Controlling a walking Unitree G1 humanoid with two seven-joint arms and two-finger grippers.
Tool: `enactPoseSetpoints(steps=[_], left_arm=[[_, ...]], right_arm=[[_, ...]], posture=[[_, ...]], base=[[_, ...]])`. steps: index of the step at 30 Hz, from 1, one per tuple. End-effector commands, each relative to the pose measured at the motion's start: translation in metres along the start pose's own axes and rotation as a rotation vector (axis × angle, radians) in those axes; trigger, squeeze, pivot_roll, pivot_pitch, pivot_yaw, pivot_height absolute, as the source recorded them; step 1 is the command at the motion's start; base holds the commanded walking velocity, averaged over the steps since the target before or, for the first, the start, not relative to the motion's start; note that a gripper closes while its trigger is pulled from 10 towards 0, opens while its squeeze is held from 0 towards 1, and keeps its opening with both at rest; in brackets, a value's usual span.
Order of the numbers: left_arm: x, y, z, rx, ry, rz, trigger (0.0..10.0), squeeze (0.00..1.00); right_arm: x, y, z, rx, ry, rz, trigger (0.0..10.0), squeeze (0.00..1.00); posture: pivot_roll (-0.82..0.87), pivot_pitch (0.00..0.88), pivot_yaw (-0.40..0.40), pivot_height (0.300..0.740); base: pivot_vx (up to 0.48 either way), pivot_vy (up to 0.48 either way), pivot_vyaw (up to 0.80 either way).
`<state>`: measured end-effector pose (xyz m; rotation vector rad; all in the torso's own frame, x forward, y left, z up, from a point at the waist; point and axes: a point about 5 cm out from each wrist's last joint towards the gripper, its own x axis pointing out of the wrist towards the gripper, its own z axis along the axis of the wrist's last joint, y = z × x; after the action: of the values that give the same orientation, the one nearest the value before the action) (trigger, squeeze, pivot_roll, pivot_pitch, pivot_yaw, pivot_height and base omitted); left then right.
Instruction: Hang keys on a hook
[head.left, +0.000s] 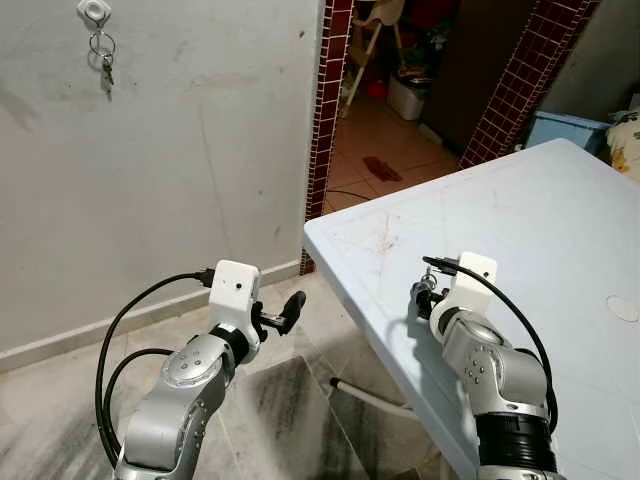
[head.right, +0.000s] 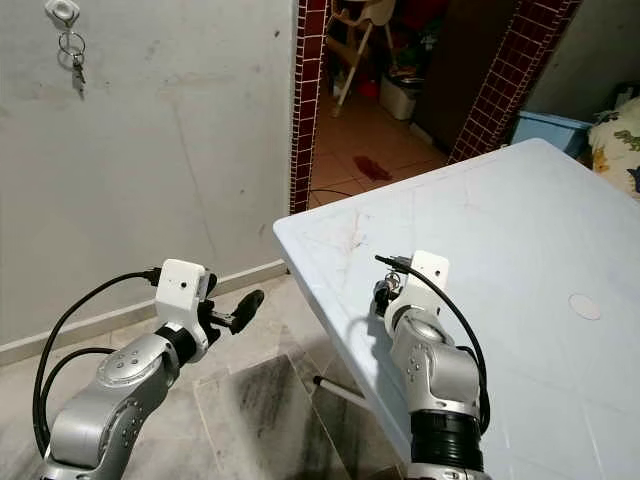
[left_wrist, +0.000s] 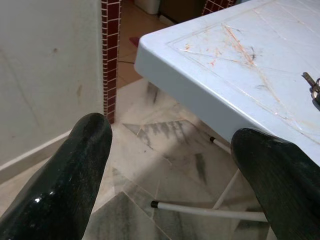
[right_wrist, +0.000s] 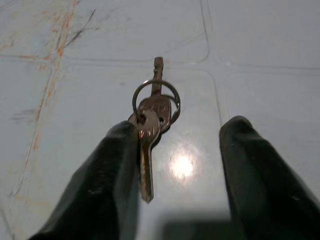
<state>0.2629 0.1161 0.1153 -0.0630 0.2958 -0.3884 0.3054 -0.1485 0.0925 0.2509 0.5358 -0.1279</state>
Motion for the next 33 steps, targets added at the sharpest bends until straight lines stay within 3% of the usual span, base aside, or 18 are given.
enactPoseSetpoints(steps=[1,16,33], left_arm=[[0.0,-0.003,0.004,0.009,-0.009,-0.015,10.0,0.0],[0.002,-0.003,0.005,0.01,-0.014,-0.009,10.0,0.0],[0.008,-0.001,0.013,0.006,-0.062,0.011,10.0,0.0]], right_arm=[[0.0,0.009,-0.027,0.002,0.133,0.062,0.0,0.0],[-0.001,0.01,-0.026,-0.023,0.106,0.08,0.0,0.0],[-0.004,0.009,-0.015,0.034,0.035,0.121,0.0,0.0]], posture=[[0.13,0.079,-0.097,0.74],[0.12,0.082,-0.099,0.74],[0.11,0.069,-0.097,0.74]], base=[[0.0,0.0,0.0],[0.0,0.0,0.0],[0.0,0.0,0.0]])
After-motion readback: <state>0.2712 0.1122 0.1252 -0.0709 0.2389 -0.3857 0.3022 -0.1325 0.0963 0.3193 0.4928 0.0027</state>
